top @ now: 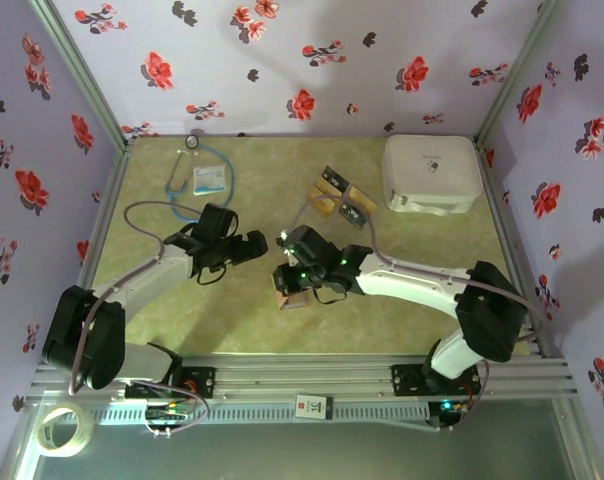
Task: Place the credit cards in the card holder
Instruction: Close the card holder at the center of the table.
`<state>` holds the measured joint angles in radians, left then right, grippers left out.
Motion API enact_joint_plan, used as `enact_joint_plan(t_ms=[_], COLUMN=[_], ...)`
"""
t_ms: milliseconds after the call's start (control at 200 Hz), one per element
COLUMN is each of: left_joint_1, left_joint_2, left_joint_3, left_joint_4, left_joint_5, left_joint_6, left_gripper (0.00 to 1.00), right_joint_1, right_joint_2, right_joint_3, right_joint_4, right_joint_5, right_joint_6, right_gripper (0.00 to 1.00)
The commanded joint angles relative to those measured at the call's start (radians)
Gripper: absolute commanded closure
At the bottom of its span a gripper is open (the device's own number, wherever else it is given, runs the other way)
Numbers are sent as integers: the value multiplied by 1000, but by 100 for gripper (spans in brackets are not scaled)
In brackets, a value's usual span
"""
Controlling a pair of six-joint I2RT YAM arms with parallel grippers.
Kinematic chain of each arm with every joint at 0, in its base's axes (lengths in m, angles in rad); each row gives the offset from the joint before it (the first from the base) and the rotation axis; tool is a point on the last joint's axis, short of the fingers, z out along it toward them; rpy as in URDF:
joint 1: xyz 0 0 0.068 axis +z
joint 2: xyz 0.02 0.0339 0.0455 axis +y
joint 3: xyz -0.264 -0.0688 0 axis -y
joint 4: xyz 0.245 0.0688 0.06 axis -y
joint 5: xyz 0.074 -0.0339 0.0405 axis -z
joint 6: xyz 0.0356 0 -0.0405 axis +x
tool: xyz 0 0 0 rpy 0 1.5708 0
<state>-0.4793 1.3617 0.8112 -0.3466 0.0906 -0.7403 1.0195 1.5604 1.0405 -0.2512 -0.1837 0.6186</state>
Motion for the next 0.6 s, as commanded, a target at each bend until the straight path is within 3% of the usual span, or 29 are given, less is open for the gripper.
enact_joint_plan(t_ms=[0, 595], left_joint_1=[19, -5], left_joint_2=[-24, -4], left_joint_3=[-12, 3], left_joint_4=[-30, -56], left_joint_5=[10, 44], left_joint_6=[39, 105], left_gripper=[0, 0], right_joint_1=[0, -73], right_joint_2=[32, 89], right_joint_3=[7, -164], right_joint_4=[-14, 139], right_joint_5=[31, 22], right_joint_6=[-20, 10], right_gripper=[98, 100])
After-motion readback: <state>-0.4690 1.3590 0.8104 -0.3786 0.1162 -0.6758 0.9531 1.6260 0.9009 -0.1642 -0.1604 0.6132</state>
